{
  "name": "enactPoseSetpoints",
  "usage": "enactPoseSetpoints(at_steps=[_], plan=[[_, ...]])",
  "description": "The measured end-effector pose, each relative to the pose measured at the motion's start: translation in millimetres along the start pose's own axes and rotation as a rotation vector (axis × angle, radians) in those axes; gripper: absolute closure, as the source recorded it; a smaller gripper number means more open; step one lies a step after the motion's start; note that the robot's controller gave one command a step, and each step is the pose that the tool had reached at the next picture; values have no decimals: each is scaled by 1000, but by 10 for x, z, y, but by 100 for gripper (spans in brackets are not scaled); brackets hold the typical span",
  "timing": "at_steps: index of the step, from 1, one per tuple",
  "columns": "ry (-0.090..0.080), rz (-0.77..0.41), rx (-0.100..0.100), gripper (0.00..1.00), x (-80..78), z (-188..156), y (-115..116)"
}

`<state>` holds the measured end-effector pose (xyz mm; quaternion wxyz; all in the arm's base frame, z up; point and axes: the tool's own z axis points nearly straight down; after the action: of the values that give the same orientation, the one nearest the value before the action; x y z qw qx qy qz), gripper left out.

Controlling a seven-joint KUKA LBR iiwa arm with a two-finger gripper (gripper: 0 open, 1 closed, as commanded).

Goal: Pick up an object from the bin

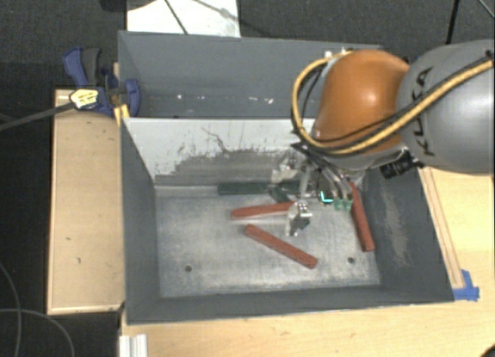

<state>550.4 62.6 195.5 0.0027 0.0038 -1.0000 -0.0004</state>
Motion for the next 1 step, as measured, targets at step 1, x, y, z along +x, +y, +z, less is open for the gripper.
enactPoseSetpoints(at_steps=[1], plan=[[-8, 1, 0, 0, -17, -41, -3]])
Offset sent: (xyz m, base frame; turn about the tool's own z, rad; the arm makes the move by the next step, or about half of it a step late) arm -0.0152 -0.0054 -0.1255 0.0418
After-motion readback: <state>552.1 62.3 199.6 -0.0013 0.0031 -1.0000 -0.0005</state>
